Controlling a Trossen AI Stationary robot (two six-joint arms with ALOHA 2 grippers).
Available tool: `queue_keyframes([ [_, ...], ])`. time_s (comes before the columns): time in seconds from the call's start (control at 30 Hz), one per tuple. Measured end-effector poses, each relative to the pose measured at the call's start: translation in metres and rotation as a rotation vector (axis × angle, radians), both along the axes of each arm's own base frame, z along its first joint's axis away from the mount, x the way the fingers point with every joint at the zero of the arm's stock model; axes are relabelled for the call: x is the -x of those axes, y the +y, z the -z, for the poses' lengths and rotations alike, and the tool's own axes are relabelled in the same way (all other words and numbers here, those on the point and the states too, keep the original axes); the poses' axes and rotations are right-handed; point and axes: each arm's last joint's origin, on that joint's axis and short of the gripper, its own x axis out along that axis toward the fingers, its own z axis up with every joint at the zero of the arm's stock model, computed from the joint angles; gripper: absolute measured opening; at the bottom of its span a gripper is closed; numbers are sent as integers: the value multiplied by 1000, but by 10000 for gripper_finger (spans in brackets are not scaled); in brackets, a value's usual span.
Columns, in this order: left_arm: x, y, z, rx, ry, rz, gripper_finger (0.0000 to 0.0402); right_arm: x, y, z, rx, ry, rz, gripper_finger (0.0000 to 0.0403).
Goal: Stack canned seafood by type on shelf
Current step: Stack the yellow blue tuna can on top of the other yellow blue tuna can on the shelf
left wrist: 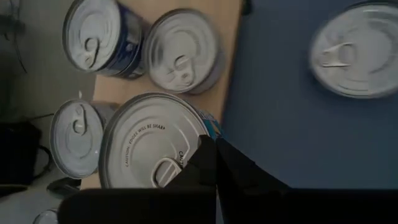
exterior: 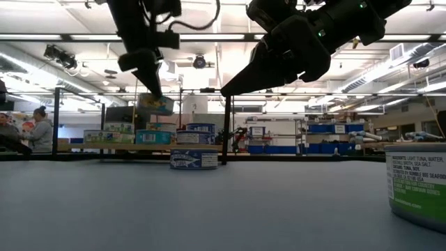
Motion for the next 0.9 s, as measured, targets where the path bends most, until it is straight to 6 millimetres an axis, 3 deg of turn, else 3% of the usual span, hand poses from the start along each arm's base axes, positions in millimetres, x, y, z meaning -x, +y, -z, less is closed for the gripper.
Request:
queue_keyframes([
  [0.17,4,26,8,42,-21,-44,0,0,0,0,1,2,-1,12],
  [0.33,10,40,29,56,-36,-70,0,0,0,1,2,7,-1,13],
  [0.5,12,43,39,61,-48,-79,0,0,0,1,2,7,-1,12],
  [0.9,8,44,36,56,-98,-52,9,0,0,1,2,7,-1,13],
])
